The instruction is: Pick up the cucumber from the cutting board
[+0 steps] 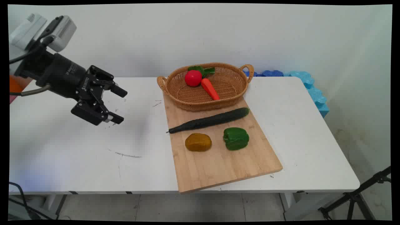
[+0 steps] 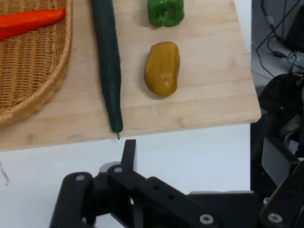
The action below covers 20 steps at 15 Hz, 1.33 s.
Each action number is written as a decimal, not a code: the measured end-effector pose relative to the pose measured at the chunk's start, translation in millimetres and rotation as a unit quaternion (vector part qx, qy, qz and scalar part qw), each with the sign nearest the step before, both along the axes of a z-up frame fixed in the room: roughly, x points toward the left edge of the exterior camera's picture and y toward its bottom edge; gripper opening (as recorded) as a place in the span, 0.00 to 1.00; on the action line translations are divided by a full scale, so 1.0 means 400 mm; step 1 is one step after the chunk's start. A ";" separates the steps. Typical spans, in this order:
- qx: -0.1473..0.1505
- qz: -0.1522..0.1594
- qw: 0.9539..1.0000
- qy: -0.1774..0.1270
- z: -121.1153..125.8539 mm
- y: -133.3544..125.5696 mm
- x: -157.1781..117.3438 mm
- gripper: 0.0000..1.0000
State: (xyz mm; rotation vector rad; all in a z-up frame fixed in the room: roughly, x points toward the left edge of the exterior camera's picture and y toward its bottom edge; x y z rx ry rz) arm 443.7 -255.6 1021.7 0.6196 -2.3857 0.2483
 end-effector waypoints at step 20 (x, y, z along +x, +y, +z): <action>0.020 0.068 0.997 -0.020 -0.101 -0.266 -0.269 1.00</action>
